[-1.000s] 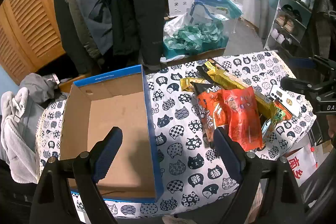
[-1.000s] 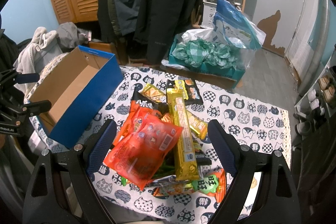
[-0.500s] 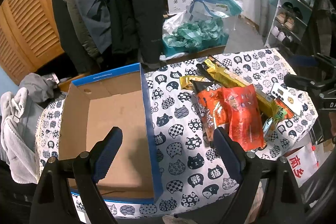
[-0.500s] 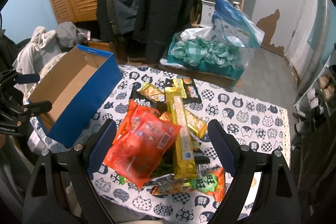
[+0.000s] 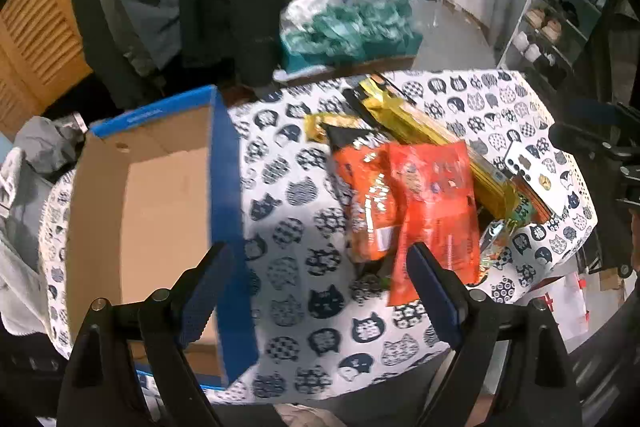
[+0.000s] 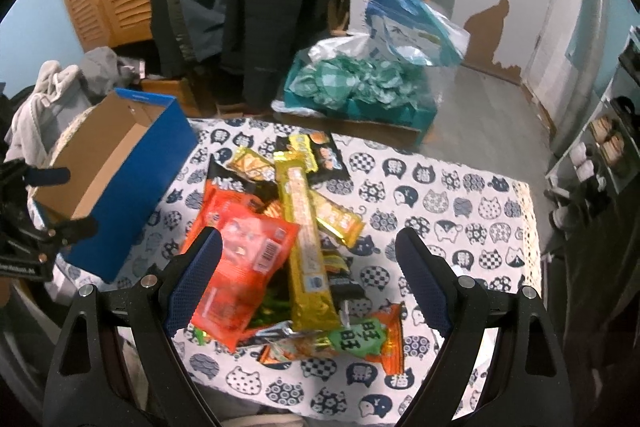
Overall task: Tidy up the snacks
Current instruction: 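Grasp the orange snack bag with the left gripper while the right grasps a yellow bar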
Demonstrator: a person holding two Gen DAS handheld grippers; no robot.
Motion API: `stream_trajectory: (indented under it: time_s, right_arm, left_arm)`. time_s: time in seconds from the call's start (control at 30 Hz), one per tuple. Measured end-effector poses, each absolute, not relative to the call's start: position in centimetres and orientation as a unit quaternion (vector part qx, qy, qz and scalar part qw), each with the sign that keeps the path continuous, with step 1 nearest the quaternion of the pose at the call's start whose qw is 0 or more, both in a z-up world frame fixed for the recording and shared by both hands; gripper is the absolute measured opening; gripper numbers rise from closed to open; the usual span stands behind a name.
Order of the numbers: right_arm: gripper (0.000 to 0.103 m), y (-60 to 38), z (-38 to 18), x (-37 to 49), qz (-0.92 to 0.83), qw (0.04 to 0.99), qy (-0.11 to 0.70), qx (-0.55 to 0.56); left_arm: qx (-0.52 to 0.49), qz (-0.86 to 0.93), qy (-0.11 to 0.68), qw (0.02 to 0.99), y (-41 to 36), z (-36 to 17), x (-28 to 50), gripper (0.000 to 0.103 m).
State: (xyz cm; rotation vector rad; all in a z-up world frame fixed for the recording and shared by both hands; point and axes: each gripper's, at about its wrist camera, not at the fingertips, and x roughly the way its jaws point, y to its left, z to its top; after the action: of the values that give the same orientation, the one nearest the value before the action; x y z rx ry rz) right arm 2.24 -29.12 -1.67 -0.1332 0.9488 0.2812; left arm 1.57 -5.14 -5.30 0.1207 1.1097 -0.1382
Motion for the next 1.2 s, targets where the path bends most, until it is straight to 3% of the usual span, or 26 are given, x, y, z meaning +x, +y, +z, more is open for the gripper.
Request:
stream_trajectory:
  time_s: [0.7,1.2]
  right_arm:
    - [0.087,-34.6,-8.5,3.3,0.117,0.846,0.518,-0.053]
    - [0.087,-36.3,-9.5,3.5,0.109,0.843,0.526,-0.036]
  left_arm:
    - [0.058,-0.047,0.591,0.803,-14.6,-11.3,5.6,0.09]
    - [0.073,-0.044,0.608,0.79,-16.7,-14.6,7.4,0.089]
